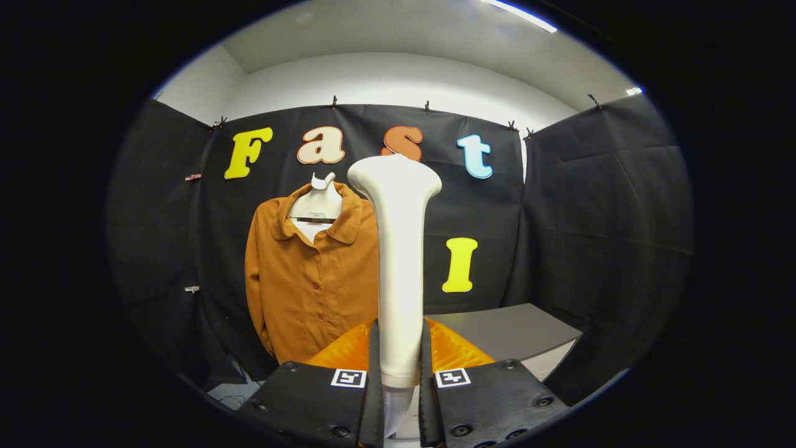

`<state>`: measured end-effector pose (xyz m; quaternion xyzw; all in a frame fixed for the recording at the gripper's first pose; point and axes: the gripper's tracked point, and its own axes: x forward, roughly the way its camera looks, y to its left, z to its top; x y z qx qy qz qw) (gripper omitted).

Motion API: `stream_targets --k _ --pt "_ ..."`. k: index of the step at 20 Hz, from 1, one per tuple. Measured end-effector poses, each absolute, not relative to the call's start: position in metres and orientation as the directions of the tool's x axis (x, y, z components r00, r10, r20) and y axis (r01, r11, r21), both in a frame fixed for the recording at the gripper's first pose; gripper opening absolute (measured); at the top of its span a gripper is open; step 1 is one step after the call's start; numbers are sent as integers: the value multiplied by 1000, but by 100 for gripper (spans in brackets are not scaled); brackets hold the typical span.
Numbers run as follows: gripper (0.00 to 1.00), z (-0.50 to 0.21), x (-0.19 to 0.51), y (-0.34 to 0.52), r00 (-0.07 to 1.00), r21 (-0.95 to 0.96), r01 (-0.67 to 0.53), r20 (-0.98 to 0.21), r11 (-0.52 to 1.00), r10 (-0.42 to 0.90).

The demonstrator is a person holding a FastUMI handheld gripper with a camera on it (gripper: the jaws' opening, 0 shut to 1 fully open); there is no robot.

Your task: Iron the clothes twice with a garment steamer, once on the left side and once on the right side.

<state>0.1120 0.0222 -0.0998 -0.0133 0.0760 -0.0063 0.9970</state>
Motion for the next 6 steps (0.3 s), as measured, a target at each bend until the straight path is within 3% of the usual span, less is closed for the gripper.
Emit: stream_targets --k 6 --pt "25 -99 112 22 988 -25 10 -152 1000 -14"
